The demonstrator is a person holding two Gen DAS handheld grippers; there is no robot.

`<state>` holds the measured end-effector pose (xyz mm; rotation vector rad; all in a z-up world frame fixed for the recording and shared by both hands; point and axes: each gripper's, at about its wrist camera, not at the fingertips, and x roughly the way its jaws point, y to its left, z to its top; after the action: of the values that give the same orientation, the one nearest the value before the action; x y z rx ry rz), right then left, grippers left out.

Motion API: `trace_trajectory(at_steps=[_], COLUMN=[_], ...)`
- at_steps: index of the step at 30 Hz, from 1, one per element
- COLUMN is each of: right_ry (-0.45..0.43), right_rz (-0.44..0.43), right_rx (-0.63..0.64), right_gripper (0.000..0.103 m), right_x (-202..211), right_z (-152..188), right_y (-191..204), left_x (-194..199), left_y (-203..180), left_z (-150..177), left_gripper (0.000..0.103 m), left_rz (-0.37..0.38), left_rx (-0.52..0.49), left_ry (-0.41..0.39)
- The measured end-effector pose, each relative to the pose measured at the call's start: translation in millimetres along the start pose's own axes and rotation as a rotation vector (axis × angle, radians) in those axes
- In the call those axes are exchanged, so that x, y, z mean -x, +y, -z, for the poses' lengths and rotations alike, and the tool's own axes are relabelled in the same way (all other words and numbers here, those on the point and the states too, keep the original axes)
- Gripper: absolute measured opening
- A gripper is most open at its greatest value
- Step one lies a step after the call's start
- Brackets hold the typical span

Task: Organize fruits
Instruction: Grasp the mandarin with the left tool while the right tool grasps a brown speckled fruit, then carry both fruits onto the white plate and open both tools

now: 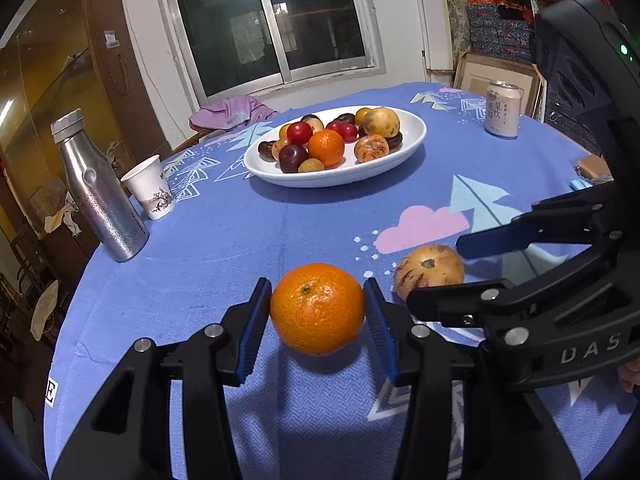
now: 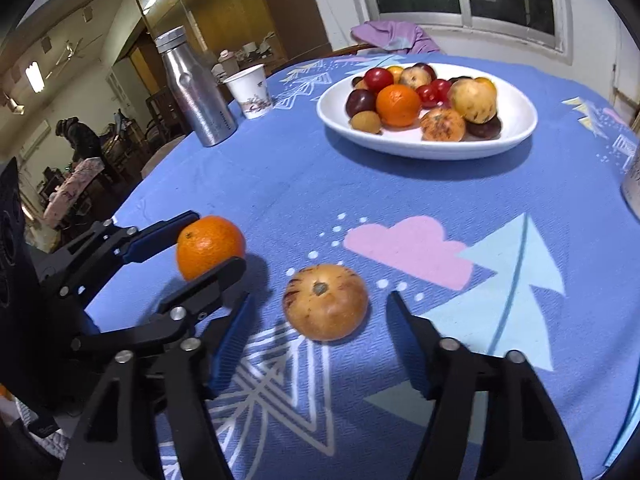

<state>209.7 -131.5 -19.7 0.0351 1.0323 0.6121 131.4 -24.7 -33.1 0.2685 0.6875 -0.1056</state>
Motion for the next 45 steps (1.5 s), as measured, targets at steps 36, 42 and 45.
trace_trajectory(at_steps=[36,42,45], right_ry=[-0.198,-0.168,-0.196], right_rz=[0.166,0.224,0.233], right_rx=[-0.164,-0.132,-0.139], right_gripper=[0.044,0.049,0.056], right_x=[-18.6,-27.5,-14.9], right_z=[-150.4,-175.1,-172.2], right_y=[-87.0,-78.9,-74.8], left_x=[-153.2,-153.1,-144.0], left_y=[54.8,50.6,52.1], left_z=[-142.6,-139.8,-137.2], left_gripper=[0.054,0.083,0.085], left_rz=[0.089,0.065,0.069], left_rx=[0.196,0.172,0.179], left_ry=[0.032,0.004,-0.003])
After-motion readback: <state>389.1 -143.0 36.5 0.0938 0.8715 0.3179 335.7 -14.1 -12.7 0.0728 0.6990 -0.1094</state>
